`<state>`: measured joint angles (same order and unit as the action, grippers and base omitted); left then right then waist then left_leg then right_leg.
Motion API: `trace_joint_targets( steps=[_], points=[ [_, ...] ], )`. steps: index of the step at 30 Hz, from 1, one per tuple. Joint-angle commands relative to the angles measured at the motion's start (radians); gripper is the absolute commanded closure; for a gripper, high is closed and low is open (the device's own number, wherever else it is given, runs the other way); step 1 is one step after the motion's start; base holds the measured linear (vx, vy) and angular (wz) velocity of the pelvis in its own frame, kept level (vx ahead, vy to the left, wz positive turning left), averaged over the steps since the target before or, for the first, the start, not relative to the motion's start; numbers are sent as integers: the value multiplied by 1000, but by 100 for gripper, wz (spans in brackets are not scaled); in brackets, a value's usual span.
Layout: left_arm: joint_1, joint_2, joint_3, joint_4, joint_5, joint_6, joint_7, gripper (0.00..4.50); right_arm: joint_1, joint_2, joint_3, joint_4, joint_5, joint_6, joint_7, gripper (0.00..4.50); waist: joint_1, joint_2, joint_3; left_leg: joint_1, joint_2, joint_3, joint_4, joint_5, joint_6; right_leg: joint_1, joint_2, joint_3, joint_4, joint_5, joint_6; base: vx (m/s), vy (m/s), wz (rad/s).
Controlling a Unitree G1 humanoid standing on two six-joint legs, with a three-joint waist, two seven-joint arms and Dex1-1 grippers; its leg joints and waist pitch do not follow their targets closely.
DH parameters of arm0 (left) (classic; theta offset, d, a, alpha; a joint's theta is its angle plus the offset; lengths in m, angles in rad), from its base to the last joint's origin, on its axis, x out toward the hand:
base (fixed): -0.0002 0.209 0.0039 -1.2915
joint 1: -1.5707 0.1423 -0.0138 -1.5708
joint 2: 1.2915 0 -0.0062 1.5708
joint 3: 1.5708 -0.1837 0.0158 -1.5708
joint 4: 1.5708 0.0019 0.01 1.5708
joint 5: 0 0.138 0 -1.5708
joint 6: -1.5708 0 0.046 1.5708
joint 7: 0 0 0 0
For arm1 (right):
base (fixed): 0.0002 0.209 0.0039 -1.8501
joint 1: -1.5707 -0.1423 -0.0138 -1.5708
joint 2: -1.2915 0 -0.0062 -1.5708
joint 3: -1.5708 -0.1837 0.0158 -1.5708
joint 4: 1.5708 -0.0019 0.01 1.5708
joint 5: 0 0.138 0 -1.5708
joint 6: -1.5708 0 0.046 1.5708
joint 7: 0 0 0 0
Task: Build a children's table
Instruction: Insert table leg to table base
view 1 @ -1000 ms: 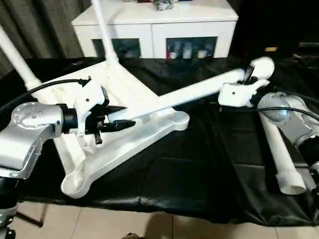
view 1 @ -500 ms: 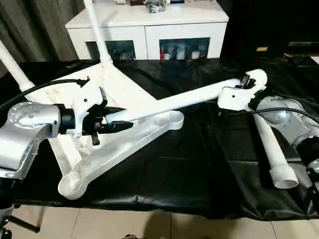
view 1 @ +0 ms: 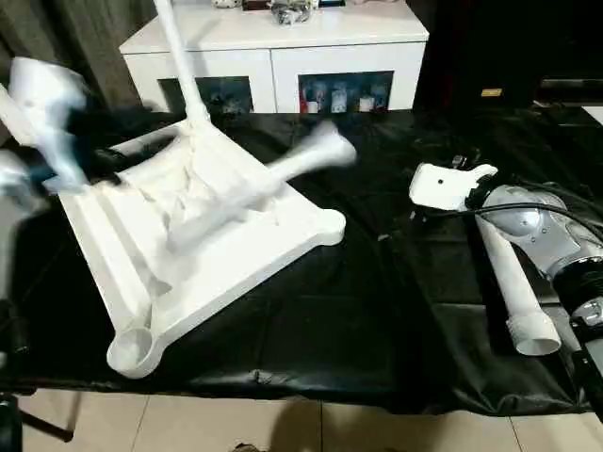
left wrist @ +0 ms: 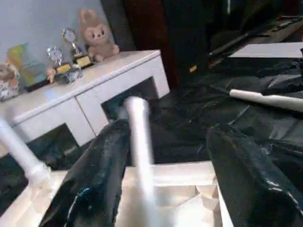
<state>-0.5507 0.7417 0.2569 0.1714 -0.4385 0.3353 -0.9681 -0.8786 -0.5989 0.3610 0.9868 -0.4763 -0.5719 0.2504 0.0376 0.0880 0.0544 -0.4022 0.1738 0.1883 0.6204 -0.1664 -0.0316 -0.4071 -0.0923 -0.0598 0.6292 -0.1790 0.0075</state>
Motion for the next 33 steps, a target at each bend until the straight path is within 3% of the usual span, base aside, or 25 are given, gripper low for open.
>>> trace_joint_targets(
  steps=[1, 5, 11, 17, 20, 22, 25, 26, 27, 32, 33],
  points=[
    [12, -9, -23, -16, 5, -5, -9, 122, -1, 12, -16, 0, 18, -9, 10, 323, 1, -11, -69, 30, 38, -20, -71, -384, 17, 37, -40, 32, -75, -269, -266, 0, 0, 0],
    [33, -25, -54, -30, 12, 1, -13, 89, -2, 15, -20, -1, 23, -9, 14, 356, 4, -12, -68, 30, 38, -21, -73, -396, 11, 36, -41, 33, -75, -272, -260, 0, 0, 0],
    [50, -81, -141, -13, 106, -29, 63, 35, 34, 32, -35, -23, 52, -1, 26, 415, 2, -13, -69, 28, 37, -21, -72, -387, 19, 39, -43, 34, -79, -277, -249, 0, 0, 0],
    [36, -180, -214, 89, 253, -54, 285, 8, 90, 79, -70, -77, 121, 36, 42, 442, -2, -14, -73, 21, 36, -23, -72, -354, 35, 44, -40, 32, -77, -241, -243, 0, 0, 0],
    [26, -282, -208, 101, 235, 15, 399, 8, 130, 132, -113, -121, 190, 90, 51, 442, 0, -13, -76, 23, 37, -23, -72, -342, 45, 45, -42, 31, -79, -223, -252, 0, 0, 0],
    [21, -299, -204, 107, 236, 29, 423, 8, 137, 142, -121, -132, 202, 101, 54, 442, 1, -14, -76, 22, 37, -23, -72, -335, 53, 45, -40, 30, -77, -206, -258, 0, 0, 0],
    [-45, -401, -173, 245, 262, 36, 584, 8, 171, 208, -175, -193, 307, 195, 73, 442, 2, -16, -76, 24, 34, -24, -71, -339, 62, 45, -40, 29, -81, -223, -253, 0, 0, 0],
    [-45, -401, -173, 245, 262, 36, 584, 8, 171, 208, -175, -193, 307, 195, 73, 442, 4, -11, -75, 29, 32, -21, -70, -353, 61, 39, -38, 29, -87, -243, -245, 0, 0, 0],
    [-85, -436, -158, 326, 267, 18, 636, 8, 189, 233, -191, -230, 338, 236, 81, 442, 6, -12, -76, 24, 33, -27, -74, -349, 55, 44, -39, 26, -85, -239, -237, 0, 0, 0],
    [-168, -466, -155, 471, 287, -3, 709, 8, 224, 267, -208, -295, 368, 318, 95, 442, 9, -11, -79, 22, 32, -28, -75, -327, 55, 45, -41, 27, -85, -205, -235, 0, 0, 0],
    [-203, -480, -147, 524, 279, -13, 722, 8, 236, 282, -217, -317, 388, 359, 99, 442, 10, -5, -79, 23, 29, -28, -74, -325, 58, 46, -40, 27, -85, -202, -237, 0, 0, 0]
  ],
)
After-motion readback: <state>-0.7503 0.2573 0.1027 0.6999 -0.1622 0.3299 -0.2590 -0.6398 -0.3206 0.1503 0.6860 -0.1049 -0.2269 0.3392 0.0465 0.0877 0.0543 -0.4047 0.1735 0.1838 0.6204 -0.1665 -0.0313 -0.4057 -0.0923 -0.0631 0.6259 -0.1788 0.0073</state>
